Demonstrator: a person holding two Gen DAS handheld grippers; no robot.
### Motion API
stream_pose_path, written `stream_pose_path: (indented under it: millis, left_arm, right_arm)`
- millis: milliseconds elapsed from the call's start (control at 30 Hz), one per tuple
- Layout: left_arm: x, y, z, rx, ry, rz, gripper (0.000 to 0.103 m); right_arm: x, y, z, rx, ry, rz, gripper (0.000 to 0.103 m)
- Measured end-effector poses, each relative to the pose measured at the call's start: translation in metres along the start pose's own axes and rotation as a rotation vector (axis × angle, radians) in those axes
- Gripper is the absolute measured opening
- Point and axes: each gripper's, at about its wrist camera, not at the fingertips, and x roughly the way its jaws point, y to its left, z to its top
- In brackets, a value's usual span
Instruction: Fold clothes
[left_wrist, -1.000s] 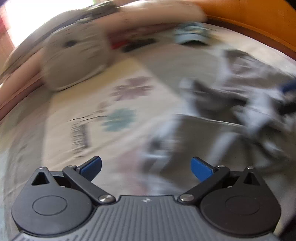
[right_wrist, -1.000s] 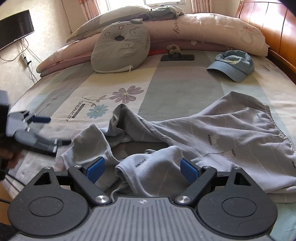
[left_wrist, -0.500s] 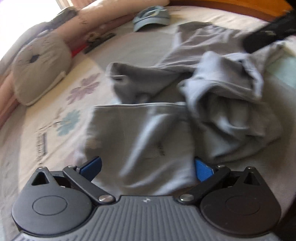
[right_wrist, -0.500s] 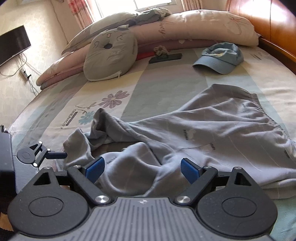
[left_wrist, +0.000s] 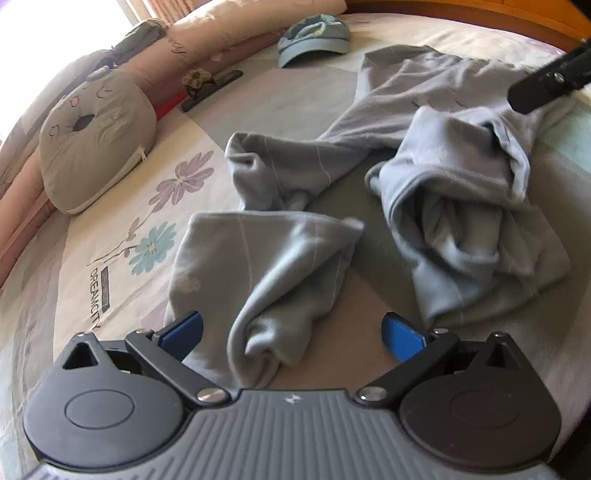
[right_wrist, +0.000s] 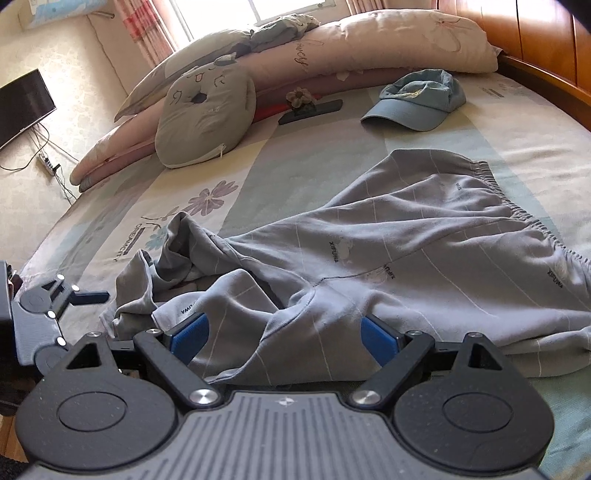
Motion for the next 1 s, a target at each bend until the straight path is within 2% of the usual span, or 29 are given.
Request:
stream_pose_path:
  millis: [133, 200, 267, 400, 600, 767, 867, 933, 1000]
  left_arm:
    - [-0.01, 0.01, 0.022, -0.074, -0.057, -0.021, 0.102]
    - [-0.012, 0.023, 0.033, -0.113, -0.06, -0.003, 0.102]
    - [-0.009, 0.041, 0.044, -0.194, -0.051, -0.004, 0.102]
    - [0.022, 0.054, 0.065, -0.347, 0.075, 0.057, 0.102]
    - [0.053, 0.047, 0.052, -0.357, 0.28, 0.178, 0.103]
    - [0.041, 0.062, 0.038, -0.369, 0.332, 0.275, 0.103]
    - [0.044, 0.067, 0.039, -0.404, 0.351, 0.258, 0.102]
    - [0.05, 0.071, 0.039, -0.469, 0.364, 0.207, 0.102]
    - [0.053, 0.071, 0.038, -0.474, 0.377, 0.219, 0.103]
  right_arm:
    - [-0.004, -0.004, 0.001, -0.01, -0.008, 0.007, 0.092]
    - [-0.005, -0.007, 0.001, -0.005, -0.013, 0.008, 0.092]
    - [-0.007, -0.01, 0.0, 0.004, -0.018, 0.008, 0.092]
    - [-0.01, -0.016, -0.002, 0.027, -0.032, 0.014, 0.093]
    - [-0.016, -0.02, -0.005, 0.044, -0.048, 0.018, 0.093]
    - [-0.021, -0.024, -0.007, 0.047, -0.061, 0.002, 0.093]
    - [-0.022, -0.021, -0.006, 0.029, -0.067, 0.013, 0.094]
    - [-0.022, -0.017, -0.006, 0.015, -0.071, 0.023, 0.094]
    - [-0.022, -0.014, -0.005, 0.002, -0.074, 0.033, 0.094]
